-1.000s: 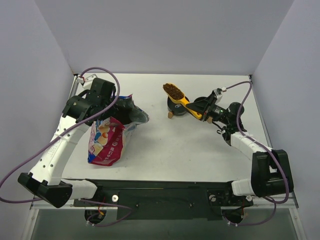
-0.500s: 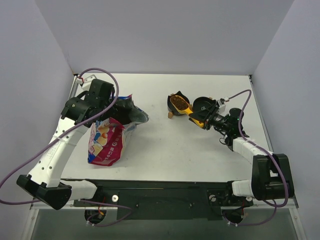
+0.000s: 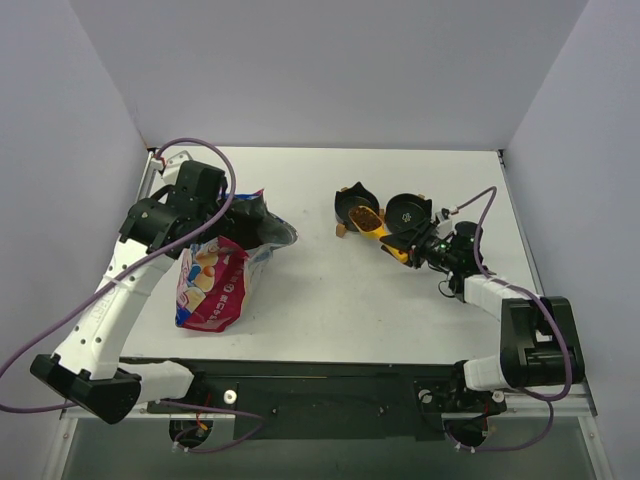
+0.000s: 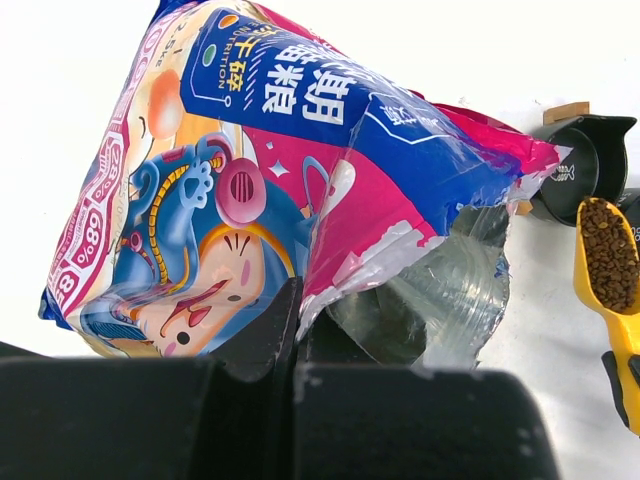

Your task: Serve the pet food

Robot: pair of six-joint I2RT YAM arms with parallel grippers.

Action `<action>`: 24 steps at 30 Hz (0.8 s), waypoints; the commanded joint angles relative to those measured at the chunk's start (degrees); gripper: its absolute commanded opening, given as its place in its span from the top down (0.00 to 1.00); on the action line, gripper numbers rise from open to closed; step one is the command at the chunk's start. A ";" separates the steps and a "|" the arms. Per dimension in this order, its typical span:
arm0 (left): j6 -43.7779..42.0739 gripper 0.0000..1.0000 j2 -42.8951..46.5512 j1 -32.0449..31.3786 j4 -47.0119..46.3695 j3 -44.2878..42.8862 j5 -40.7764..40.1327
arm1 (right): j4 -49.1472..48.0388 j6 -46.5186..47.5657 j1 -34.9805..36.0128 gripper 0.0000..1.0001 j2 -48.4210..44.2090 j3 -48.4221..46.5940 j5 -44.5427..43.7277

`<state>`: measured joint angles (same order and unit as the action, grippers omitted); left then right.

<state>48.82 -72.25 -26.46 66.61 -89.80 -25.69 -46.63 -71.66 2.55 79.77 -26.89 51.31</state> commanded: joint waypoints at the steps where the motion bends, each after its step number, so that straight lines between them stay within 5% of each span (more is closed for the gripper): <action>1: 0.23 1.00 2.99 0.35 -5.96 -0.91 -0.24 | 2.85 5.82 -0.35 1.00 0.38 -3.42 -0.77; 24: 0.75 1.00 4.04 0.35 -6.40 0.41 0.29 | 33.59 18.91 1.94 1.00 4.78 -18.54 -8.50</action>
<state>48.86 -71.13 -26.41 65.78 -88.68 -25.50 -21.26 -57.30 3.86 83.79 -40.36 44.80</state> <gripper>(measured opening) 0.027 0.236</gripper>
